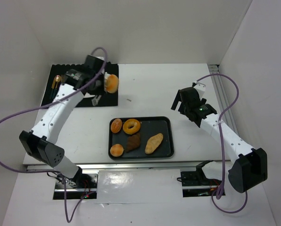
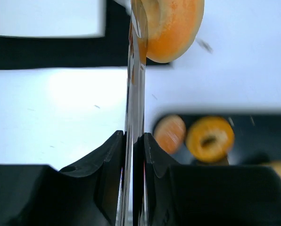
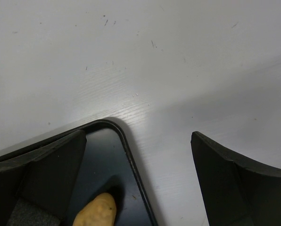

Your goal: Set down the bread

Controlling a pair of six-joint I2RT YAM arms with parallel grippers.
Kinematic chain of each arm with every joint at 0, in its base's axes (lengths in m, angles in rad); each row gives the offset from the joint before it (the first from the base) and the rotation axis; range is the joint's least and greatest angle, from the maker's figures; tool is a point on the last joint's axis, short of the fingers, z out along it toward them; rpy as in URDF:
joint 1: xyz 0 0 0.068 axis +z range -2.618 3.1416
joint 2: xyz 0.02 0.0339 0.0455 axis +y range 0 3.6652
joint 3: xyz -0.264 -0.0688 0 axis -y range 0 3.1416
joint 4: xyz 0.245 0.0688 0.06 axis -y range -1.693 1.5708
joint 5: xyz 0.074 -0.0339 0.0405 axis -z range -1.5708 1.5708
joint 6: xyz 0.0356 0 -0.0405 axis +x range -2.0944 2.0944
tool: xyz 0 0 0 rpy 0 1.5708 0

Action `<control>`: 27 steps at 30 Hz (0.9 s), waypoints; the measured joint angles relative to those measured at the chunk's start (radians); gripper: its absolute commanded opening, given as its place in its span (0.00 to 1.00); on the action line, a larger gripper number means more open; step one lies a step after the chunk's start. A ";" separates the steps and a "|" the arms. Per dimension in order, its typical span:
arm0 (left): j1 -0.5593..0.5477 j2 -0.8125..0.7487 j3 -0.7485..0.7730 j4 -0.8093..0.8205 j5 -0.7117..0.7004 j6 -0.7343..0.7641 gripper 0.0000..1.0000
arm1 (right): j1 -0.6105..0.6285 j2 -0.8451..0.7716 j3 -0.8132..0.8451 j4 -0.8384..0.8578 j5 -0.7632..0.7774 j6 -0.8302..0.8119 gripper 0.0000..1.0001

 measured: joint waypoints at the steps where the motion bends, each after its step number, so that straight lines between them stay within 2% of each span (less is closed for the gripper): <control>1: 0.053 0.000 0.014 0.011 -0.024 0.001 0.28 | 0.000 0.000 0.000 0.000 -0.002 0.000 0.99; 7: 0.283 0.070 0.141 0.076 -0.140 -0.009 0.27 | 0.000 0.004 0.000 0.002 -0.004 -0.002 0.99; 11: 0.334 0.229 0.246 0.122 -0.239 -0.034 0.28 | 0.000 0.023 0.004 0.003 -0.003 -0.002 0.99; 15: 0.359 0.425 0.357 0.124 -0.261 -0.053 0.28 | 0.000 0.054 0.018 0.003 -0.002 -0.006 0.99; 18: 0.382 0.501 0.352 0.114 -0.254 -0.056 0.28 | 0.000 0.063 0.022 0.003 0.000 -0.006 0.99; 22: 0.406 0.513 0.293 0.123 -0.245 -0.063 0.29 | 0.000 0.070 0.027 0.005 0.000 -0.006 0.99; 25: 0.414 0.513 0.264 0.134 -0.245 -0.074 0.33 | 0.000 0.081 0.028 0.005 0.000 -0.006 0.99; 27: 0.414 0.513 0.251 0.140 -0.245 -0.076 0.40 | 0.000 0.089 0.028 0.004 0.000 -0.006 0.99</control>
